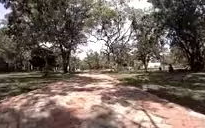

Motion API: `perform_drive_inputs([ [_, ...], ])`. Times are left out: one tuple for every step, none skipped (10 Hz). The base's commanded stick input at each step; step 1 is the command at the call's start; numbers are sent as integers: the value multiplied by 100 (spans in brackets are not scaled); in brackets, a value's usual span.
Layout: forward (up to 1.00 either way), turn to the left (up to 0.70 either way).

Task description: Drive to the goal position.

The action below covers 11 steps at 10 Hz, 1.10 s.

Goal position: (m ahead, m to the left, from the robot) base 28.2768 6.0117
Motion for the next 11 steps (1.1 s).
perform_drive_inputs([
  [70,0],
  [70,0],
  [70,33],
  [70,35],
  [70,33],
  [70,0],
  [70,0],
  [70,0],
  [70,0],
  [70,0],
  [70,0],
])
